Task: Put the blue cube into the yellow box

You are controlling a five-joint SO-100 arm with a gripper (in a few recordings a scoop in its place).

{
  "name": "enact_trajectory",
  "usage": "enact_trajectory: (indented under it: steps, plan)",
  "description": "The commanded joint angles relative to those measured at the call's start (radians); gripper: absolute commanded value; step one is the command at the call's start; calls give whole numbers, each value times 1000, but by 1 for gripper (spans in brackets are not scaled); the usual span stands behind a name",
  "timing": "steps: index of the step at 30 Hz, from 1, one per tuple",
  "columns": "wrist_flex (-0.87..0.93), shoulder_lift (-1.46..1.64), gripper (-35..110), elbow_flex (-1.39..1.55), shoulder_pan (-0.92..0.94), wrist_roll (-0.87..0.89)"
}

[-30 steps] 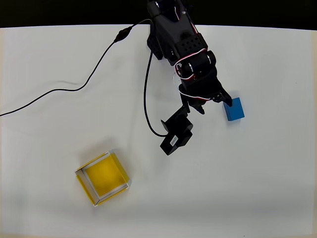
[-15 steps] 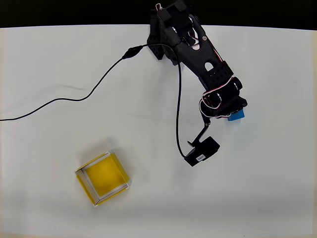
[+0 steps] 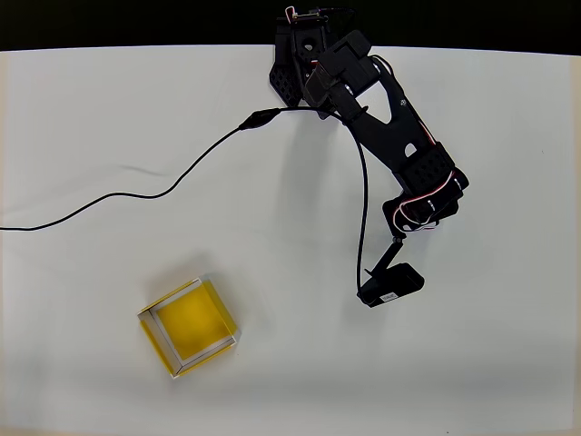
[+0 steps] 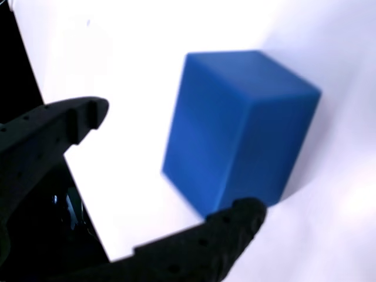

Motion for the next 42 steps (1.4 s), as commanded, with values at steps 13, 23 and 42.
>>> enact_trajectory:
  steps: [13, 23, 42]
  plan:
    - [-78, -124, 45, -120, -83, 87]
    - [-100, -176, 43, -115, -92, 126]
    - [-112, -141, 5, -38, -121, 163]
